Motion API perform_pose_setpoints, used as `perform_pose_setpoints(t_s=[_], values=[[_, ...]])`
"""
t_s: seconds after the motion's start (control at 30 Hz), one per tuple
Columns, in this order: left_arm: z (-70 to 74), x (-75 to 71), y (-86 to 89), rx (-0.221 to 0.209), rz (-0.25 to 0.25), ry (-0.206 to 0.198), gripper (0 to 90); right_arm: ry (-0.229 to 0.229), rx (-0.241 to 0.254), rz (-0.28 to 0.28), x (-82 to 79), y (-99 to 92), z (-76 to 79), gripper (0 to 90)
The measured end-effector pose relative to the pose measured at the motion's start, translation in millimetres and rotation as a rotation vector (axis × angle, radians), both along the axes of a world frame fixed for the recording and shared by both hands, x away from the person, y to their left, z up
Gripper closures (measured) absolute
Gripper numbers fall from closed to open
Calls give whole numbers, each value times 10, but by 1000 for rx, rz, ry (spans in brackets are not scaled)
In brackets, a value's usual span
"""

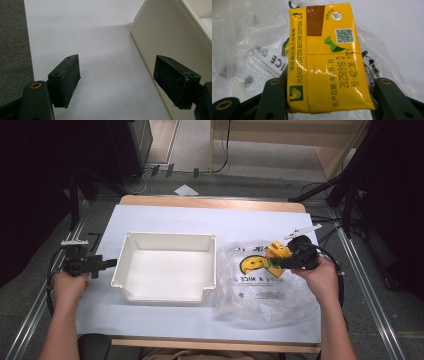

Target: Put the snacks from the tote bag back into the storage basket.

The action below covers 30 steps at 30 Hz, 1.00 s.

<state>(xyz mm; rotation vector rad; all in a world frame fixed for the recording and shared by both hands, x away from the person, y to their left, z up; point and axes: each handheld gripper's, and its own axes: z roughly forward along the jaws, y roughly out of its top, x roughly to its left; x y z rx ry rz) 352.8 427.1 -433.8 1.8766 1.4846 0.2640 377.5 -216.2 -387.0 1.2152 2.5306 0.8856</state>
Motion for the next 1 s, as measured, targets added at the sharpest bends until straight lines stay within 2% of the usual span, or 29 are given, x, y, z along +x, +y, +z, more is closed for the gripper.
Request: perform_pose_setpoints(t_s=[0.5,1.0], values=[[1,1,-1,-1,0,-1,226,4,32,96,-28,255,36,518],[-3,4,1,-1,0,-1,226,-14,24,179,-73,499,131,518]])
